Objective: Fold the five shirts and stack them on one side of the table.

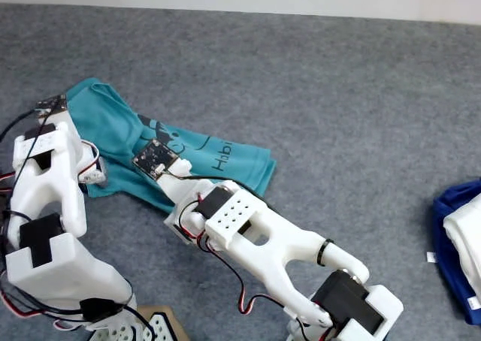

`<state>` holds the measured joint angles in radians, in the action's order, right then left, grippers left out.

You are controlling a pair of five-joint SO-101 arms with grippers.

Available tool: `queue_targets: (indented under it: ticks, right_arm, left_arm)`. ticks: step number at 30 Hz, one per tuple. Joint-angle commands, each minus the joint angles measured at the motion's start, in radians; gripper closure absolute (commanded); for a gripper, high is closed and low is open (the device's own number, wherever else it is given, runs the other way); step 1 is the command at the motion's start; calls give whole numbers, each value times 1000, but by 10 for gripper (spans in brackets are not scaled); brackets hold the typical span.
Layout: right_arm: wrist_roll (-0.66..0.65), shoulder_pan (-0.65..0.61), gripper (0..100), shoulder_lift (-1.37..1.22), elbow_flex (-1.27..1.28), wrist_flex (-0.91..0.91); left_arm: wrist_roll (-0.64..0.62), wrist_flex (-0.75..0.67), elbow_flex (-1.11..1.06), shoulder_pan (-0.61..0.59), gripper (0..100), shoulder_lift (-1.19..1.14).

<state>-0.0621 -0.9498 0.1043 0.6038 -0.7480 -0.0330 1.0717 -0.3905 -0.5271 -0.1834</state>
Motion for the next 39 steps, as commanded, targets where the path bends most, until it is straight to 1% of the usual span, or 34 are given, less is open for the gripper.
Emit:
queue_targets:
  ticks: [1,3,14,21,24,27,33,36,39]
  right_arm:
    - [-11,-5,936,4,-4,16]
    - [-11,-5,936,4,-2,31]
    - [-11,-5,936,2,-1,36]
    - [-11,-5,936,2,-1,36]
    - [-11,-5,936,2,-1,36]
    - [-11,-5,936,2,-1,35]
    - [-11,-7,936,2,-1,33]
    - [-11,-7,936,4,-1,31]
    - [-11,-7,936,4,-1,31]
  left_arm:
    - [12,-8,-1,-5,975,45]
    - [12,-8,2,-5,996,47]
    - [11,9,38,21,993,59]
    - [9,259,265,44,993,59]
    - [8,319,363,68,993,59]
    - [6,342,433,107,993,58]
    - [6,328,524,188,993,45]
    - [6,242,519,225,993,45]
    - [9,152,481,237,993,45]
